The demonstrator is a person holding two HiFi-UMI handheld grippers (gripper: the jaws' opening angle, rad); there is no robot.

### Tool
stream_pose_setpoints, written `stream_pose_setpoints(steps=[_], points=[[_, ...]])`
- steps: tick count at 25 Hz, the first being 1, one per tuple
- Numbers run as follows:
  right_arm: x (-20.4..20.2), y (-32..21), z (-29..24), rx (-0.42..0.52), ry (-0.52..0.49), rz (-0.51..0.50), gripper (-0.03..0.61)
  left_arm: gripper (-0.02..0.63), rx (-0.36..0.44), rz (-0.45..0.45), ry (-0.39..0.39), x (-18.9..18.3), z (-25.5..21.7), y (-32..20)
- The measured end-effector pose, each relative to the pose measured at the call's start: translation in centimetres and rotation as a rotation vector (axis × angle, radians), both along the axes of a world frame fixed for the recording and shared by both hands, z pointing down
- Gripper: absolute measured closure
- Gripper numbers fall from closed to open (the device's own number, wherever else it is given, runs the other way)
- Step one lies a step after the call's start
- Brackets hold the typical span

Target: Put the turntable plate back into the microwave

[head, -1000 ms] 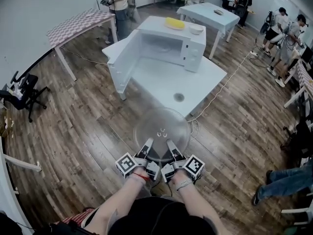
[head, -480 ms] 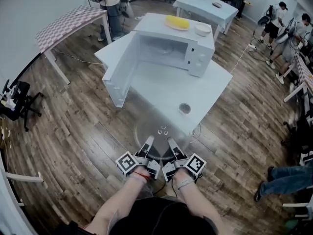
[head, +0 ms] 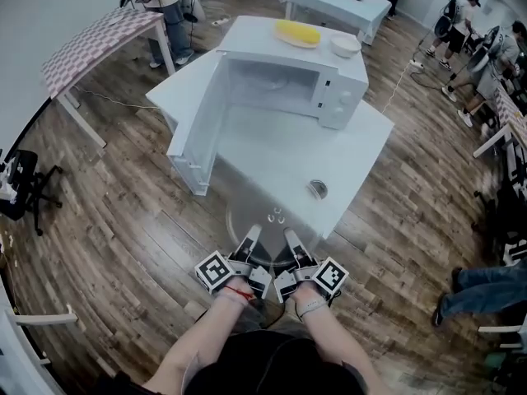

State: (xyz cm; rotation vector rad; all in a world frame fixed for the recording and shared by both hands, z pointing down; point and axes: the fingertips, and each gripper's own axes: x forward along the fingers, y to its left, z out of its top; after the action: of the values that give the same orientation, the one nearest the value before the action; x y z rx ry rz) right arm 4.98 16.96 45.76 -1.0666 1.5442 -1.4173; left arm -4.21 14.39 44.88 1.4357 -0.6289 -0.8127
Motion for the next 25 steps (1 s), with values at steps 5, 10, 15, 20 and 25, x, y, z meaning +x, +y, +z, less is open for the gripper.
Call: stream_pose_setpoints(steps=[5, 10, 15, 20, 25], points=[[-0.4, -1.3, 0.3, 0.001, 0.014, 0.0, 0.535, 0.583, -0.012, -0.003, 0.024, -0.4, 0.5, -1.3], [-0.8, -1.8, 0.0, -0.001, 0.009, -0.008, 0.535, 0.583, -0.02, -0.012, 0.046, -0.7, 0.3, -1.6], [-1.0, -2.0, 0.4, -0.017, 0.032, -0.016, 0.535, 0.583, -0.035, -0.024, 0.052, -1.1, 0.7, -1.8], [-0.6, -2.6, 0.6, -0.029, 0.025, -0.01, 0.535, 0.583, -0.048, -0.019, 0.055, -0.7, 1.0, -2.5], [0.0, -4.1, 1.0, -0.031, 0.026, -0.014, 0.535, 0.582, -0.053, -0.023, 0.06, -0.1, 1.5, -3.9]])
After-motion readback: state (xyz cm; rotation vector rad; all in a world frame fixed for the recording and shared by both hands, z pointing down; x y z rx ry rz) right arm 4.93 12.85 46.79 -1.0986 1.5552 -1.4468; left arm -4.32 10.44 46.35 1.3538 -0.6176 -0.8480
